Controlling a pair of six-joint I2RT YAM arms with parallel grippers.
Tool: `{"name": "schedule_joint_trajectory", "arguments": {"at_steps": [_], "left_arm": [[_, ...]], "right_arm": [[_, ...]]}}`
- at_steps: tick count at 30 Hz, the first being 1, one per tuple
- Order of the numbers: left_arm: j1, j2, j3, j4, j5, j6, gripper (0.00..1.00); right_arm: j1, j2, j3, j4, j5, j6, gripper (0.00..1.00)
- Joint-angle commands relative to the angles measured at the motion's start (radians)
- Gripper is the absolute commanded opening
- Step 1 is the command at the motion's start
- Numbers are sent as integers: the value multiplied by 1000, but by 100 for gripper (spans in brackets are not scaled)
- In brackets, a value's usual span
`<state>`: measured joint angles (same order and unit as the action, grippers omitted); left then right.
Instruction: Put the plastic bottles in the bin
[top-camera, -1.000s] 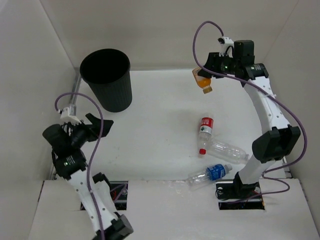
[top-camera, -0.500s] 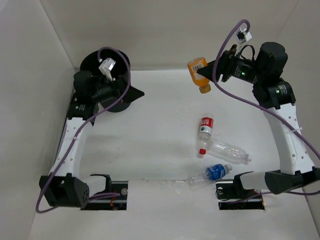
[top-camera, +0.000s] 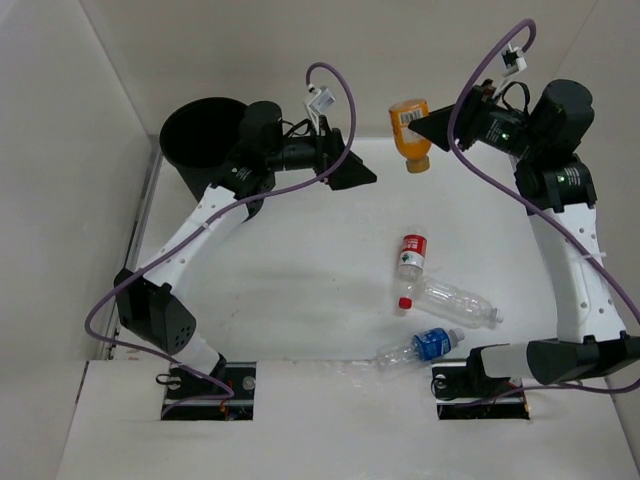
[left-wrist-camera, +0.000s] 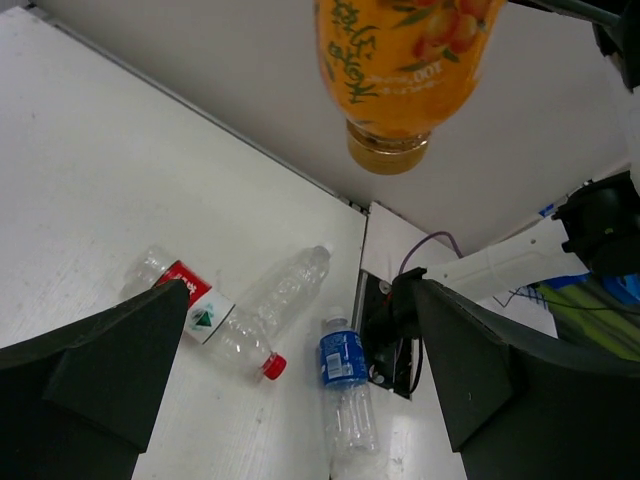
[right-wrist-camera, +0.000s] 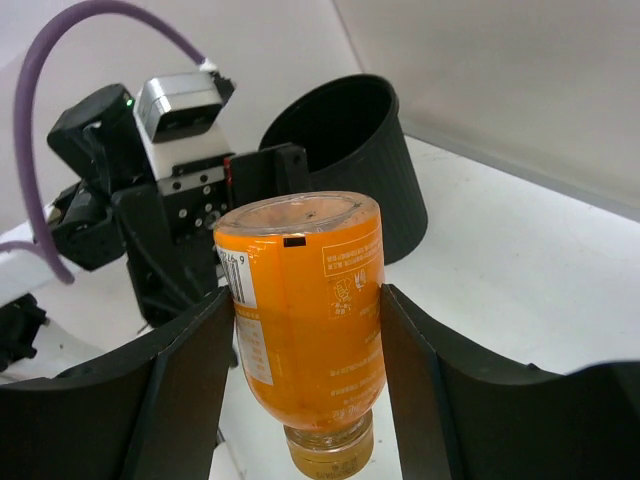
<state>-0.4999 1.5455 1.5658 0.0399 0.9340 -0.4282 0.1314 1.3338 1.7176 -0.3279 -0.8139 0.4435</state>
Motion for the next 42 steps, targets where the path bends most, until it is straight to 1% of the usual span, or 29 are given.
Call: {"name": "schedule_joint_trajectory", "arguments": {"at_steps": [1,6,9,20,26,27,29,30,31,32,33,34,35,36,37,38,39,40,42], "left_arm": [[-34,8,88,86,9,-3,100],[-82,53,155,92,0,0,100],[-99,85,189,98,-11,2,100],[-162,191,349,98,-23,17,100],[-179,214,392,95,-20,26,100],[-180,215,392,92,-18,29,98],[-186,217,392,86,-9,40,88],[-188,217,390,81,-6,46,79],[-191,217,389,77,0,52,62],[-193,217,385,71,0,60,51],[-193,215,384,60,0,69,40],[-193,215,384,48,2,77,31],[-193,214,385,37,2,88,24],[-193,212,385,23,2,98,19],[-193,211,388,9,2,109,16],[-191,209,390,-6,2,120,13],[-190,208,390,-15,0,131,12],[-182,203,387,-32,0,146,10],[-164,196,382,-57,-1,167,8]], "right_arm": [[-31,-1,28,115,-34,55,0],[-43,-10,24,118,-41,66,0],[-40,-31,-10,142,-48,92,0],[7,-67,-87,170,-83,141,0],[21,-81,-142,184,-93,144,0],[21,-81,-144,184,-93,144,0],[21,-81,-144,188,-94,147,0],[21,-81,-142,191,-96,150,0],[21,-81,-142,197,-97,156,0],[20,-81,-142,202,-100,162,1],[21,-79,-142,208,-102,169,6],[21,-79,-144,214,-100,175,7],[21,-76,-144,223,-103,182,8],[18,-76,-145,233,-106,192,13],[14,-76,-150,243,-107,202,25],[9,-76,-154,256,-107,213,49],[4,-79,-162,269,-107,221,87],[-3,-81,-170,279,-107,228,100],[-19,-77,-177,279,-108,230,100]]}}
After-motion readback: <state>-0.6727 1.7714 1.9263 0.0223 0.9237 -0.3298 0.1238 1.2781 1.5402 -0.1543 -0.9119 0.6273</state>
